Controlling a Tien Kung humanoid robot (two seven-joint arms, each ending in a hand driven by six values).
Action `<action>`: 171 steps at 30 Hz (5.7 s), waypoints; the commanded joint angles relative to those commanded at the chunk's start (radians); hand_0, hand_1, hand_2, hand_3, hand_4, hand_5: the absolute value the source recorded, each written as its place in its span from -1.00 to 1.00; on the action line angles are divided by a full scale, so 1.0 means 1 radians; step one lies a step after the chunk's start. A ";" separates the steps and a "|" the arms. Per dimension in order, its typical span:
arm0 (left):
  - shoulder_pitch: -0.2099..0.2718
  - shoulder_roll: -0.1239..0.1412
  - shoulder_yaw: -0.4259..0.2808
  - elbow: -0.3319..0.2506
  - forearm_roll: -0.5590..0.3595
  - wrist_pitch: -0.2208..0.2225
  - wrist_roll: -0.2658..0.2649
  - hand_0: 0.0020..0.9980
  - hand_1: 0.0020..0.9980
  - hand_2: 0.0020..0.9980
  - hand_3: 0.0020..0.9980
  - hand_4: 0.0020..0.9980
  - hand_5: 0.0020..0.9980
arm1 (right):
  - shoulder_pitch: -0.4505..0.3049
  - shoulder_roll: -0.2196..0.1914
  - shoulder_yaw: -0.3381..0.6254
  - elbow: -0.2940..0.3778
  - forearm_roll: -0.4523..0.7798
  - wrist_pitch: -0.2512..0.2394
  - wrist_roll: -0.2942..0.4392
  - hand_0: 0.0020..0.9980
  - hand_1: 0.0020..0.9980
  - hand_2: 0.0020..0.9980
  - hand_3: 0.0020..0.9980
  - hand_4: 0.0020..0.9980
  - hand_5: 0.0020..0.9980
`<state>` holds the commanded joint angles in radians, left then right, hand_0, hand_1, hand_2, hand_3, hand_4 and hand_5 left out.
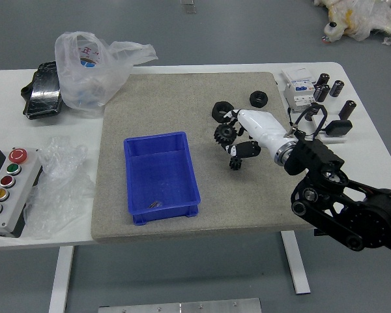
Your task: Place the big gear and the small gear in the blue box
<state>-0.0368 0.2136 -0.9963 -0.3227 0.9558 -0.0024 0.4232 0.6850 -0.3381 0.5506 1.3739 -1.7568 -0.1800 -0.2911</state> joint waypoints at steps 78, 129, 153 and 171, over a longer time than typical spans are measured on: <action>-0.006 -0.015 -0.006 -0.001 0.018 -0.008 0.000 0.45 0.31 0.32 0.51 0.49 -0.09 | -0.130 -0.005 0.042 -0.109 -0.093 0.071 -0.037 -0.10 0.32 0.35 0.51 0.20 -0.80; -0.012 -0.012 -0.037 -0.006 0.059 -0.014 0.017 0.45 0.31 0.31 0.50 0.49 -0.09 | 0.148 0.140 -0.194 -0.041 -0.033 0.028 -0.019 0.14 0.41 0.52 0.48 0.01 -0.72; -0.014 -0.014 -0.030 -0.006 0.051 -0.012 0.015 0.45 0.31 0.31 0.50 0.48 -0.09 | 0.038 0.073 -0.026 -0.021 0.029 -0.069 0.053 0.08 0.37 0.46 0.47 0.16 -0.72; -0.027 -0.014 -0.022 0.001 0.049 -0.018 0.008 0.45 0.28 0.27 0.50 0.48 -0.09 | -0.333 -0.031 0.495 0.050 0.596 -0.034 0.476 -0.03 0.19 0.32 0.36 0.41 -0.28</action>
<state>-0.0634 0.1999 -1.0182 -0.3220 1.0047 -0.0205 0.4308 0.3520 -0.3695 1.0457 1.4243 -1.1608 -0.2144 0.1854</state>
